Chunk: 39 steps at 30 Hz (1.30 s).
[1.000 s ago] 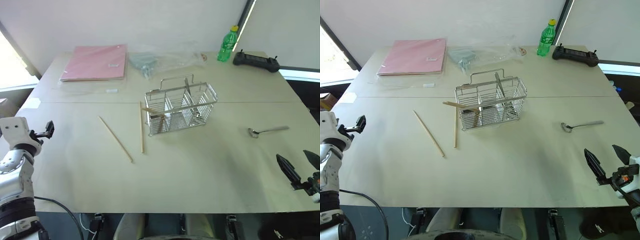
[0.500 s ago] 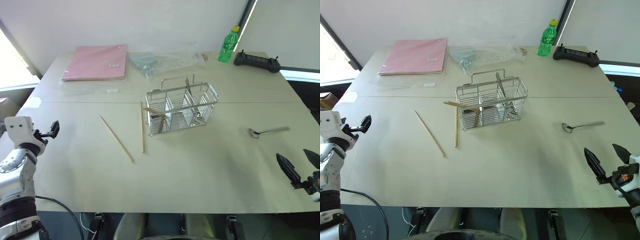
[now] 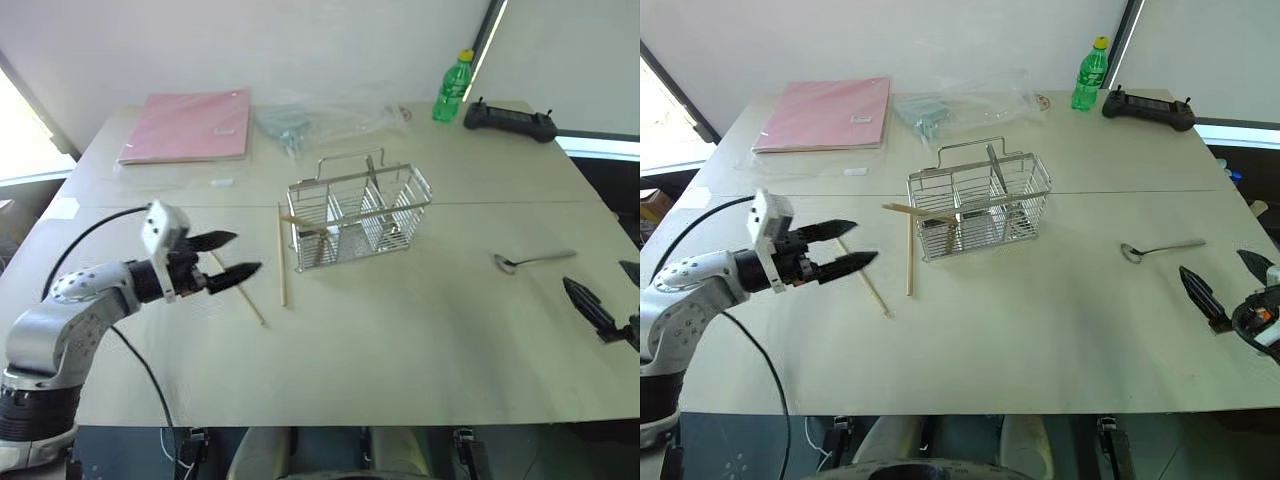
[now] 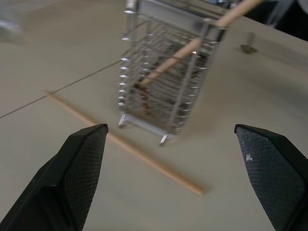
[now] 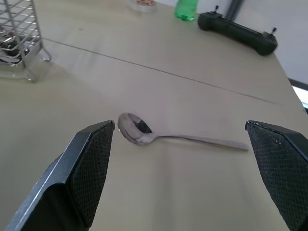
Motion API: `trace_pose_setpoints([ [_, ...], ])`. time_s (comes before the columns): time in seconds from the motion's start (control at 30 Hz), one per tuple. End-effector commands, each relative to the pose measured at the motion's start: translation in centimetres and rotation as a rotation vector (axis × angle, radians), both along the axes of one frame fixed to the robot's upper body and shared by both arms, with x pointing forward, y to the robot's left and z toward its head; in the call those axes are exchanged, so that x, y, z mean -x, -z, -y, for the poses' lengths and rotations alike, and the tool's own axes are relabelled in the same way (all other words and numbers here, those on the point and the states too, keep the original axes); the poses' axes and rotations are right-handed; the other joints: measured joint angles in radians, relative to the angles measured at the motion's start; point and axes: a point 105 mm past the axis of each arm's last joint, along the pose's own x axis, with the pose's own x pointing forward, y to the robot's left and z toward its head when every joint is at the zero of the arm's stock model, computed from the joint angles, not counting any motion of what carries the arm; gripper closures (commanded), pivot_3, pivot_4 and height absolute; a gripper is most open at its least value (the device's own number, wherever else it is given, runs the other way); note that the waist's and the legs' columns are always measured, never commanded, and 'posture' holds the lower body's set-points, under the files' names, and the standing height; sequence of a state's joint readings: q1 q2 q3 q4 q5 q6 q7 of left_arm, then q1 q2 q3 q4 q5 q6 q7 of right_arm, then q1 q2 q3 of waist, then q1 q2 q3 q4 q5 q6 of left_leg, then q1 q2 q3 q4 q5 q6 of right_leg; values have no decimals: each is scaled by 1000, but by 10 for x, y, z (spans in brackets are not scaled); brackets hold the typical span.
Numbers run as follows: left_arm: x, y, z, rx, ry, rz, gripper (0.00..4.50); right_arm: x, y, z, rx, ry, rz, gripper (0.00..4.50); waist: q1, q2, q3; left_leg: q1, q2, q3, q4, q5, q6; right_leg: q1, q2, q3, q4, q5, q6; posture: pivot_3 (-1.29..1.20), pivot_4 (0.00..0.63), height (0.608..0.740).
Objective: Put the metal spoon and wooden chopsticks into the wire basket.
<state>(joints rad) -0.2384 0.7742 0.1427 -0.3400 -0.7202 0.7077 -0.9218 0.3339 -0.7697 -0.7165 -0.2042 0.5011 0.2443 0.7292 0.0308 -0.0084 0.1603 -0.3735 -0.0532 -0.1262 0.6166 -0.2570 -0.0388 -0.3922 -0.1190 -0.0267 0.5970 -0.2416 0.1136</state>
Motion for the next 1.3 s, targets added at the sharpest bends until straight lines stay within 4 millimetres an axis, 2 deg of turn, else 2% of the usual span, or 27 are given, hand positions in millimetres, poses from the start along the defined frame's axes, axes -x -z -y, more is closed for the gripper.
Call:
trace_pose_setpoints([
  [0.03,10,-14,19,-9,151,36,48,-7,-11,-1,55,-70,-10,0,0,0,0,0,0,0,1,0,0,0,0,0,0,0,0,0,150,709],
  [0.17,6,-19,33,-5,201,70,48,-17,-15,0,116,-156,-57,0,0,0,0,0,0,0,2,0,0,1,0,0,0,0,0,0,150,709],
  [0.33,1,-25,37,30,185,94,48,-29,-21,8,199,-231,-120,0,-5,0,1,0,0,0,2,0,0,1,0,0,0,0,0,0,150,709],
  [0.5,0,-26,36,45,151,110,48,-40,-17,22,152,-170,-141,0,-16,-1,1,-1,-1,0,2,0,0,1,0,0,-1,0,0,0,150,709],
  [0.57,2,-27,36,52,131,118,48,-41,-14,11,110,-167,-96,0,-18,-2,1,-1,-1,0,2,0,0,1,0,0,0,0,0,0,150,709],
  [0.67,3,-27,36,69,103,119,48,-34,-2,-24,104,-223,-61,0,-17,-2,1,-1,0,-1,1,0,0,1,0,0,0,0,0,0,150,709],
  [0.73,5,-27,37,72,97,118,48,-33,0,-34,95,-210,-26,0,-18,0,1,-1,0,-2,0,0,0,0,0,0,0,0,1,0,150,709],
  [0.83,5,-27,36,71,92,114,48,-36,0,-38,132,-148,23,0,-18,0,1,-1,-1,-1,3,0,0,1,0,2,0,0,1,0,150,709],
  [0.93,5,-28,38,75,114,111,48,-41,7,-30,226,-69,57,0,-17,0,1,0,-1,-1,6,0,0,3,0,1,1,0,1,0,150,709],
  [1.13,5,-33,45,73,160,114,48,-49,18,-39,273,-6,118,0,-18,0,1,-1,-1,-2,7,0,0,3,0,1,2,0,0,0,150,709],
  [1.3,3,-38,44,77,163,121,48,-47,1,-27,265,58,169,0,-18,0,1,-1,-2,-2,6,0,0,2,0,2,1,0,0,0,150,709],
])
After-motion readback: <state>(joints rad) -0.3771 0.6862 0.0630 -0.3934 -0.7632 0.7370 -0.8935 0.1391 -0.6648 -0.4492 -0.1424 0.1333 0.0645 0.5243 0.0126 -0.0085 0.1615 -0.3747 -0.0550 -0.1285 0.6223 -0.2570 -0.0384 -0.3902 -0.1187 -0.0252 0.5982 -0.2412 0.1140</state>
